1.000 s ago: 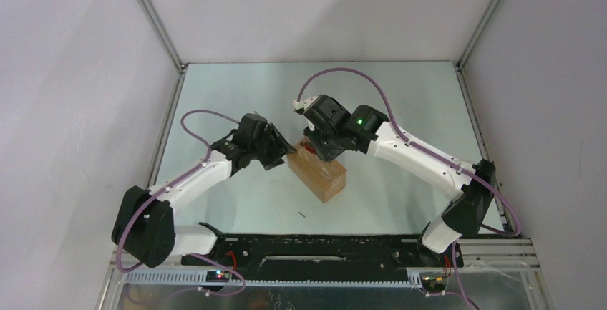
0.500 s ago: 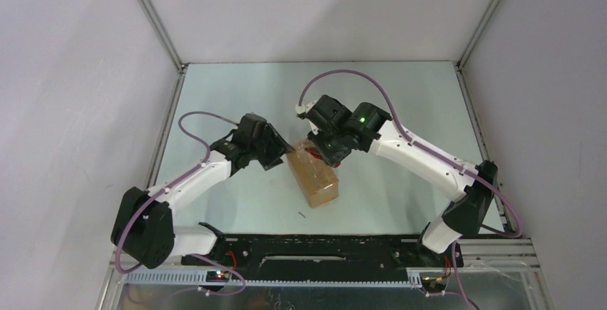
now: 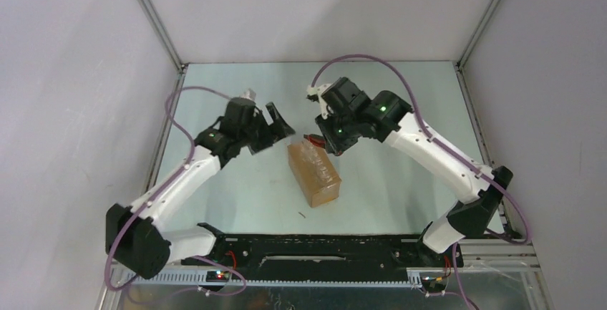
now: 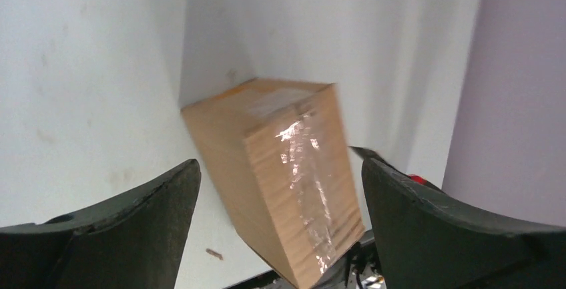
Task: Unpack the express box
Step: Cut the express box at the center of the board.
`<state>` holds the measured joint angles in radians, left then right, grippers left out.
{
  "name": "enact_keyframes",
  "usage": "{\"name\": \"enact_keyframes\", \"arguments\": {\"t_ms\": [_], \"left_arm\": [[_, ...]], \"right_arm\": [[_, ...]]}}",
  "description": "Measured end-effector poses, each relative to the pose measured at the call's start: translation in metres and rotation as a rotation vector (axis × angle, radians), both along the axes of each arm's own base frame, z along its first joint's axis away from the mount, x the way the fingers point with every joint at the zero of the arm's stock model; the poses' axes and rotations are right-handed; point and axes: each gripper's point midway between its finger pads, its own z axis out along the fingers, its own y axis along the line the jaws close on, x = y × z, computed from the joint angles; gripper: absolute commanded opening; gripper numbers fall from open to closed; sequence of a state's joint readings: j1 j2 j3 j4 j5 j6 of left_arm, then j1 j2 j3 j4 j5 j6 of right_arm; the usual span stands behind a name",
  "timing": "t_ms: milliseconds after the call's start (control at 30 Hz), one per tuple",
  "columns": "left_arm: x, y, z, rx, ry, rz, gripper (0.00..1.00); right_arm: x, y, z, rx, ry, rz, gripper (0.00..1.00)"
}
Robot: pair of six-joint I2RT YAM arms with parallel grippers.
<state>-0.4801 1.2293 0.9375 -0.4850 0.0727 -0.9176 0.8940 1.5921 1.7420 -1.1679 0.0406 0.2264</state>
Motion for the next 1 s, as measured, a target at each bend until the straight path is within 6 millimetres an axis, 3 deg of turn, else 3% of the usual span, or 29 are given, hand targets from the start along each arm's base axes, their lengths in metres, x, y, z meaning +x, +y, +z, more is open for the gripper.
{"name": "enact_keyframes", "arguments": {"t_ms": [100,167,267,367,467,667,867,1000], "left_arm": [[0.011,0.003,0.057,0.006,-0.198,-0.108,0.96],[0.008,0.004,0.098,0.016,-0.346,-0.204,0.98],[-0.016,-0.006,0.151,-0.002,-0.565,-0.411,0.99],[-0.046,-0.024,0.180,-0.050,-0.707,-0.642,0.97],[-0.075,-0.046,0.188,-0.119,-0.775,-0.849,0.94],[-0.115,-0.074,0.168,-0.257,-0.750,-1.117,0.87],[-0.155,-0.092,0.166,-0.376,-0.743,-1.304,0.81],[-0.167,-0.100,0.161,-0.404,-0.724,-1.369,0.76]], "right_arm": [[0.000,-0.002,0.017,0.078,0.014,0.004,0.00],[-0.006,-0.004,0.025,0.114,0.023,0.014,0.00],[-0.027,-0.007,0.037,0.179,0.051,0.068,0.00],[-0.053,-0.011,0.051,0.234,0.075,0.133,0.00],[-0.074,-0.012,0.062,0.283,0.090,0.192,0.00],[-0.109,-0.022,0.076,0.349,0.115,0.277,0.00],[-0.119,-0.028,0.079,0.356,0.129,0.298,0.00],[-0.120,-0.029,0.078,0.349,0.137,0.297,0.00]]}}
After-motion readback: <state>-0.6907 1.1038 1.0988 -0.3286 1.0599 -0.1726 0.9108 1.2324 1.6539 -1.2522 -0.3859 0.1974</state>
